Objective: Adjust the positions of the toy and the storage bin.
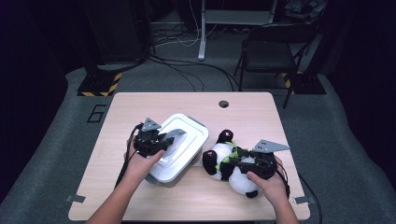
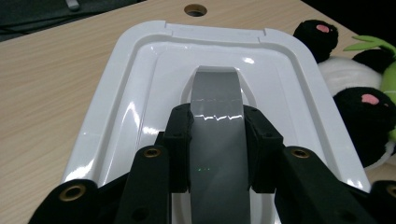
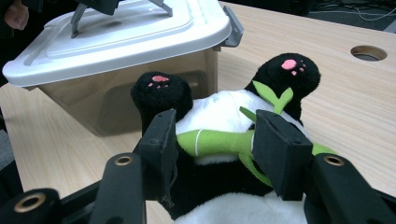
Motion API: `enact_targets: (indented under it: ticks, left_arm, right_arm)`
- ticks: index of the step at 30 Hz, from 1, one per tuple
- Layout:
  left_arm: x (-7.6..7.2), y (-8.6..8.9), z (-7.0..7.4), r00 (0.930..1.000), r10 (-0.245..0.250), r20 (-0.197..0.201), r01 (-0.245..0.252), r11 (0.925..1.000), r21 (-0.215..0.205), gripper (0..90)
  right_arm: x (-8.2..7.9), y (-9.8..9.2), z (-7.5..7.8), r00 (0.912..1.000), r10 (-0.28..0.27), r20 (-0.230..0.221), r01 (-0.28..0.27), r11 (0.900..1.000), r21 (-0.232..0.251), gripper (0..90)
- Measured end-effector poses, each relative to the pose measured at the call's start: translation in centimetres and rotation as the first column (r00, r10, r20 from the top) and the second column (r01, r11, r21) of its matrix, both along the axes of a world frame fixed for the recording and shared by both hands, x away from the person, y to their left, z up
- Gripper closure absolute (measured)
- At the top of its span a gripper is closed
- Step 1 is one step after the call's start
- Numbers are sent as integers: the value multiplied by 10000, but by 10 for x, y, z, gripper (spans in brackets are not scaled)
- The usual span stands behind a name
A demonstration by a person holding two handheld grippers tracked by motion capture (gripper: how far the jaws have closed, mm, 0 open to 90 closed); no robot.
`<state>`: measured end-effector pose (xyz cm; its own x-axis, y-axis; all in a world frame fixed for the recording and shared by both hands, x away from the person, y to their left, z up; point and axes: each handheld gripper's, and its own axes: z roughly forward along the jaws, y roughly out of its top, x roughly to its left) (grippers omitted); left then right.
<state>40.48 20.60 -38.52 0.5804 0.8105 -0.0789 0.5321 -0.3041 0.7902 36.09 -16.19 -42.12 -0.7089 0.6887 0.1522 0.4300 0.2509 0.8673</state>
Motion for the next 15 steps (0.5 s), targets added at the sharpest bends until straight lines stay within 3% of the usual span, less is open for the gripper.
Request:
enact_targets:
  ticks: [15]
  left_arm:
    - [3, 2, 0, 9998, -90, -150, 88, 9998, -150, 666]
  right_arm:
    - [1, 0, -2, 10000, 30, -50, -30, 10000, 2, 490]
